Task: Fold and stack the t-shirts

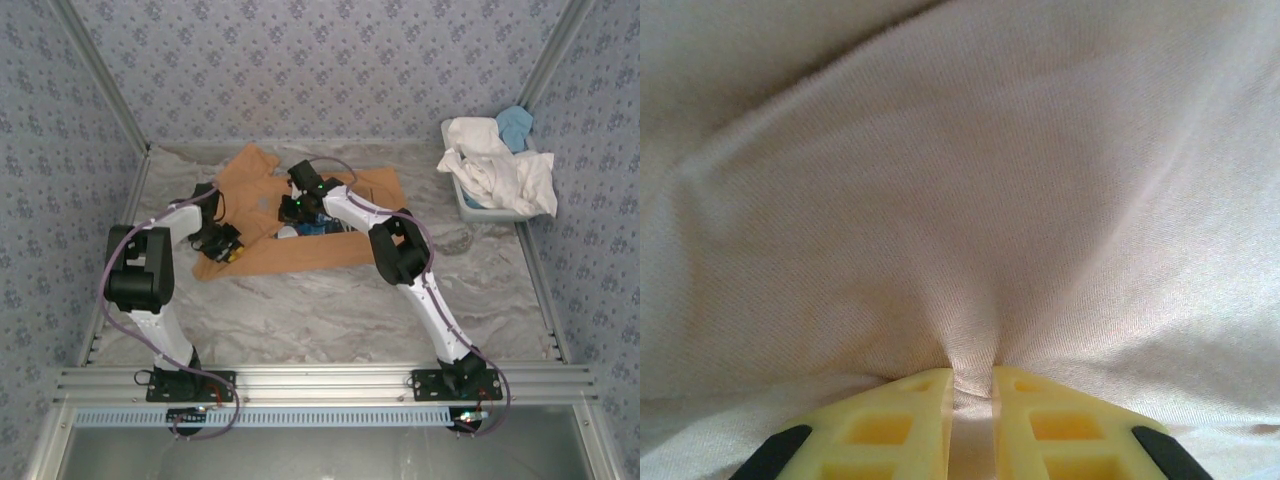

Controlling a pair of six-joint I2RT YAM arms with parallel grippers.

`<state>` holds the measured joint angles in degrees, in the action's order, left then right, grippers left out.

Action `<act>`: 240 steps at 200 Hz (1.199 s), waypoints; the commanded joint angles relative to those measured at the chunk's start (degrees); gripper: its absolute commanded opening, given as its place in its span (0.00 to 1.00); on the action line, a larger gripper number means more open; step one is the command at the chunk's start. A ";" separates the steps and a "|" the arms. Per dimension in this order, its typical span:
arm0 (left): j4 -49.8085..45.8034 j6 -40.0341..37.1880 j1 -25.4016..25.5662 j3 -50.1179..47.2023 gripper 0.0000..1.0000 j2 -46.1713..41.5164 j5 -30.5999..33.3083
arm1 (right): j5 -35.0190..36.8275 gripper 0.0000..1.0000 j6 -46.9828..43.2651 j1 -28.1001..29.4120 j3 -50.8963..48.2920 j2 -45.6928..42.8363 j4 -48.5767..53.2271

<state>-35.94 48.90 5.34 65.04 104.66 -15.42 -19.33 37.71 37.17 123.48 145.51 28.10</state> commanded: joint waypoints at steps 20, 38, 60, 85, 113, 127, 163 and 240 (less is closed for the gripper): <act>-1.85 -1.98 -0.99 -1.48 0.17 -0.11 2.28 | 2.13 0.00 0.19 -0.16 -1.13 -2.57 -0.48; -1.53 -2.23 -1.03 -1.83 0.16 0.36 2.32 | 2.71 0.00 0.77 -0.59 -2.80 -4.83 -1.92; -1.17 -2.23 -1.04 -2.15 0.16 0.79 2.18 | 2.94 0.00 0.95 -0.97 -2.99 -6.14 -2.43; -0.98 -2.42 -1.03 -1.38 0.16 0.81 1.60 | 2.35 0.00 1.31 -1.31 -2.90 -5.71 -2.26; -2.32 -2.84 -0.77 1.02 0.25 -0.86 1.55 | 0.31 0.09 1.64 -1.64 -3.08 -5.05 -1.81; -3.32 -2.66 -0.43 2.63 0.35 -2.50 1.54 | -0.48 0.21 1.75 -2.07 -3.40 -5.46 -1.43; -9.56 -2.28 0.02 5.89 0.44 -8.04 5.41 | 1.14 0.32 2.38 -5.11 -12.67 -14.37 -3.68; -4.96 3.83 -3.18 -3.23 0.38 -9.33 -0.23 | 2.33 0.26 3.71 -20.37 -57.95 -44.25 -8.70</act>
<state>-42.98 50.30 2.87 63.22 92.86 -13.28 -17.17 40.51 19.84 74.32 104.14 18.68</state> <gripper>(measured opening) 0.390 0.270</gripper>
